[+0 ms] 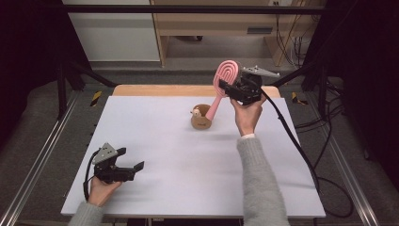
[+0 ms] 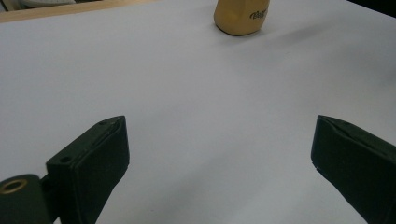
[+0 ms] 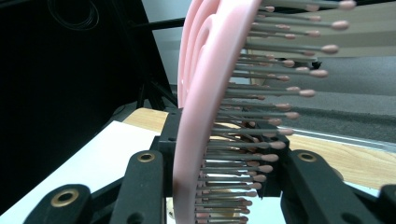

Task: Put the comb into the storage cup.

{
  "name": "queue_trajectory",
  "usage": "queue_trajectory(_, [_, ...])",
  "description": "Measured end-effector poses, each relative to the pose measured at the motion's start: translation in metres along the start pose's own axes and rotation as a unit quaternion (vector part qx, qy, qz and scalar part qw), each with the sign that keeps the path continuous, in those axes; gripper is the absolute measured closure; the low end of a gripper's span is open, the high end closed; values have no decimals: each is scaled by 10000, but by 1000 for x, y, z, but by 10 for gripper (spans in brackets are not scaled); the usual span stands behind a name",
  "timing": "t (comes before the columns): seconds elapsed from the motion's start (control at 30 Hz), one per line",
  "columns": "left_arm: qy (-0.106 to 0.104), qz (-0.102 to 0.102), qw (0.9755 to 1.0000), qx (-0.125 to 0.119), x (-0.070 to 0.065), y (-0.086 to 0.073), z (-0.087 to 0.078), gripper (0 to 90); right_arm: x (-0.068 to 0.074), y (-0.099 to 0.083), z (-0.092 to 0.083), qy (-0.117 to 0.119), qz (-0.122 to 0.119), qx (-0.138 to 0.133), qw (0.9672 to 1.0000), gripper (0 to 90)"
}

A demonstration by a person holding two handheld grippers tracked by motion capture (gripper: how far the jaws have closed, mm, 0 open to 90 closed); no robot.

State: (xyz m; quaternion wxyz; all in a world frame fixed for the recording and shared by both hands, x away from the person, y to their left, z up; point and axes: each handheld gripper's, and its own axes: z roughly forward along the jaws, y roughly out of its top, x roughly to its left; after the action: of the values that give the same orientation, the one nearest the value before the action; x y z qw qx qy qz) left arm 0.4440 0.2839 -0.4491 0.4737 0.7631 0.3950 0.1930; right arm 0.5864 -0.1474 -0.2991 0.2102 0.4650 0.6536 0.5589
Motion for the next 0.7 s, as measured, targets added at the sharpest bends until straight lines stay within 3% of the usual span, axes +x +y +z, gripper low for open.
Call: queue_trajectory(0.7, [-4,-7,10000,14,1,0,0,43,-2,5,19,-150,-17,28,9999,630])
